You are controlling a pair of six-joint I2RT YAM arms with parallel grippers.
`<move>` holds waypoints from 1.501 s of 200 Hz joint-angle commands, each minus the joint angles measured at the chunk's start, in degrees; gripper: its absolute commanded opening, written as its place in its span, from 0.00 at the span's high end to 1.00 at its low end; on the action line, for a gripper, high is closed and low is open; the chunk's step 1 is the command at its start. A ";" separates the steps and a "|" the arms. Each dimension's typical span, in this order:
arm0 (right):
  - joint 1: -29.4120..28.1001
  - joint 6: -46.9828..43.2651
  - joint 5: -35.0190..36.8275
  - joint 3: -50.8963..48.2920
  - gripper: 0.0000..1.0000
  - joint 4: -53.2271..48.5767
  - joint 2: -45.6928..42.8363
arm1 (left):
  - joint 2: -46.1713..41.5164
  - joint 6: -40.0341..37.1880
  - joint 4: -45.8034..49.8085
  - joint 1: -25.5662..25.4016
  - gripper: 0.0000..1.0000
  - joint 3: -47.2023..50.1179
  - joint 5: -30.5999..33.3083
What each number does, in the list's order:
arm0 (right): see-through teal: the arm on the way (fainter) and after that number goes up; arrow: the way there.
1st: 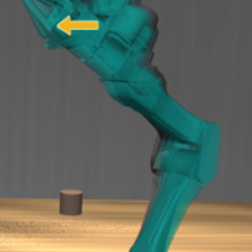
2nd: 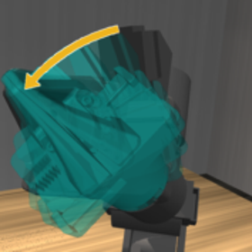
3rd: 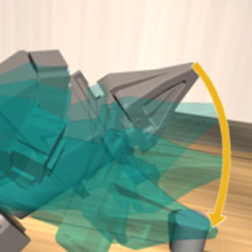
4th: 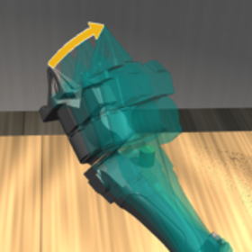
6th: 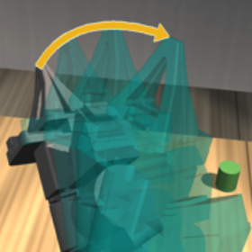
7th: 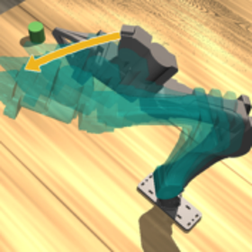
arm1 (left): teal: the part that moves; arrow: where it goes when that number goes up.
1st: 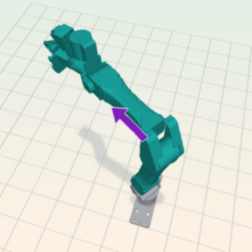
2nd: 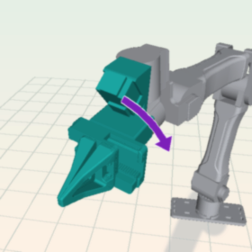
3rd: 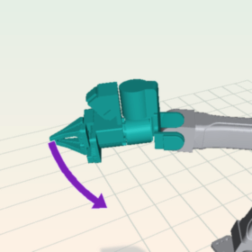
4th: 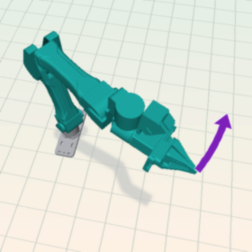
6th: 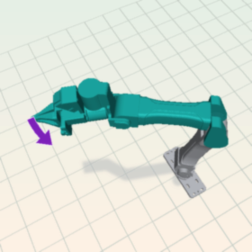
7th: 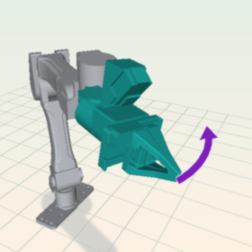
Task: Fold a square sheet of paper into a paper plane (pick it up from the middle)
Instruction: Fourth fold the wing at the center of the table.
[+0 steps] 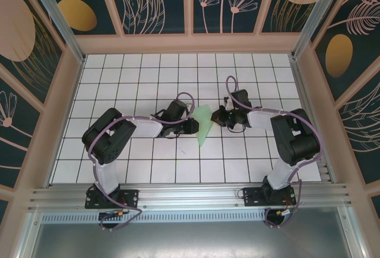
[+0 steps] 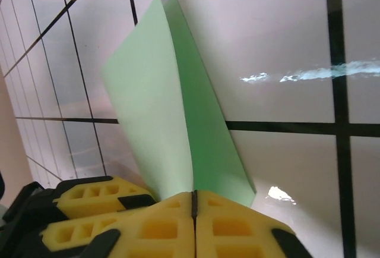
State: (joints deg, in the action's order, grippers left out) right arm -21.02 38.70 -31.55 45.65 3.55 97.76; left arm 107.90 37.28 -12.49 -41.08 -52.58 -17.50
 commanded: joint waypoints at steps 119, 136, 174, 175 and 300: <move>-1.57 8.29 1.64 -2.22 0.95 2.11 -4.56 | -10.00 -4.50 18.97 -14.68 0.55 -7.15 26.84; -1.64 8.70 1.66 -2.71 0.95 2.25 -4.90 | -6.45 -4.75 20.67 -16.40 0.54 -8.79 28.85; -1.80 9.27 2.41 -3.22 0.95 2.35 -5.56 | -2.35 -5.33 23.92 -18.59 0.55 -12.44 31.97; -1.82 9.24 2.44 -3.21 0.95 2.34 -5.60 | -2.30 -5.35 24.00 -18.64 0.55 -12.50 32.07; -2.07 10.18 2.71 -3.02 0.95 2.61 -5.96 | 2.84 -5.90 28.49 -20.77 0.68 -15.55 37.06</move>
State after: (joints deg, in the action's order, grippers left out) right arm -22.46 47.59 -28.71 42.83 5.08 93.80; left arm 109.14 32.60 13.28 -60.99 -67.22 18.41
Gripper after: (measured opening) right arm 0.065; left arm 0.339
